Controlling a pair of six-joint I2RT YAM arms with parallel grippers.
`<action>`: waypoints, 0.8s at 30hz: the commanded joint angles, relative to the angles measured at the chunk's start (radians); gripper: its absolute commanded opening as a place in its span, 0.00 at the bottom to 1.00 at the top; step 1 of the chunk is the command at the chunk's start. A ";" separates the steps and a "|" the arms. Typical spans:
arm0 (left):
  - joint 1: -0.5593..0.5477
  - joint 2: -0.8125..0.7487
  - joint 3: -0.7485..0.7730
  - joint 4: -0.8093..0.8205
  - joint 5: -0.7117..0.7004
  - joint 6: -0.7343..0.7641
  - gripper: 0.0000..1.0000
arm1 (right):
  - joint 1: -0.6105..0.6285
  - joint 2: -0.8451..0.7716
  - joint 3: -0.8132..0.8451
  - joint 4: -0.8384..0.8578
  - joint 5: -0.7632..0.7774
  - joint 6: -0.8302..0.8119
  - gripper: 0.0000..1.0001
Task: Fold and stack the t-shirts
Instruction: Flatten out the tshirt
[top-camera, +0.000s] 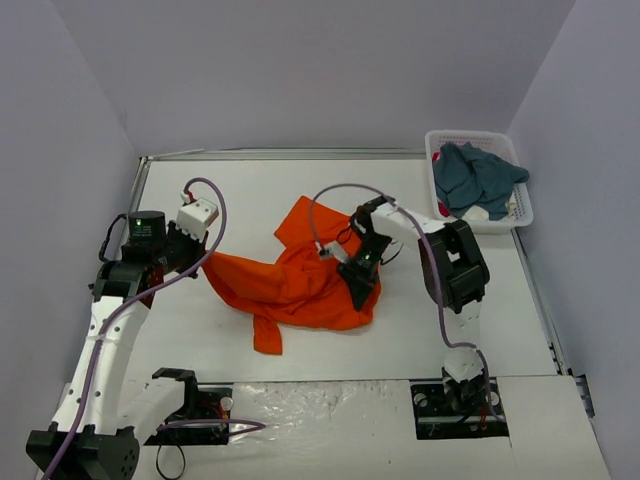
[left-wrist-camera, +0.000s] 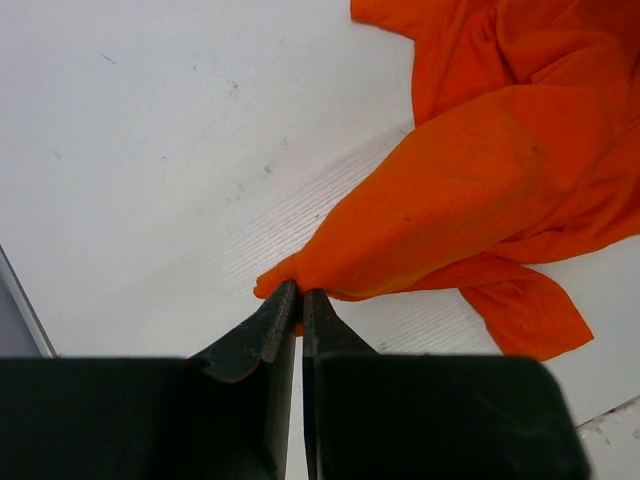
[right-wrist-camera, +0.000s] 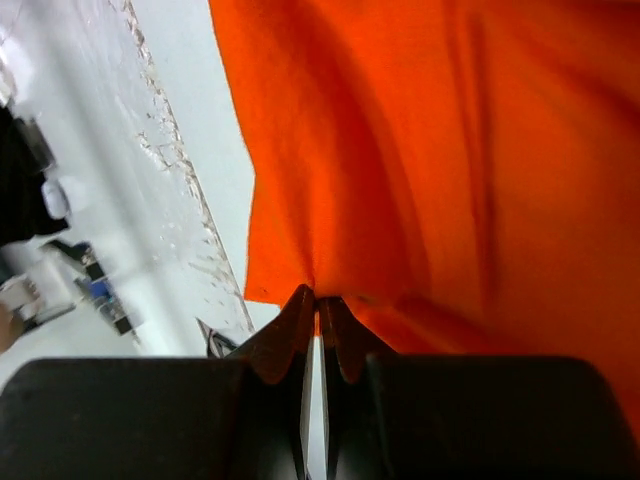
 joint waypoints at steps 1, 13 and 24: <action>0.007 0.025 0.064 0.006 -0.023 -0.010 0.02 | -0.131 -0.155 0.162 -0.131 0.062 -0.017 0.00; -0.001 0.172 0.190 -0.040 -0.022 -0.024 0.02 | -0.318 -0.124 0.358 -0.125 0.154 0.013 0.00; -0.003 0.140 0.144 -0.031 -0.025 -0.026 0.02 | -0.323 -0.066 0.255 -0.088 0.061 -0.039 0.00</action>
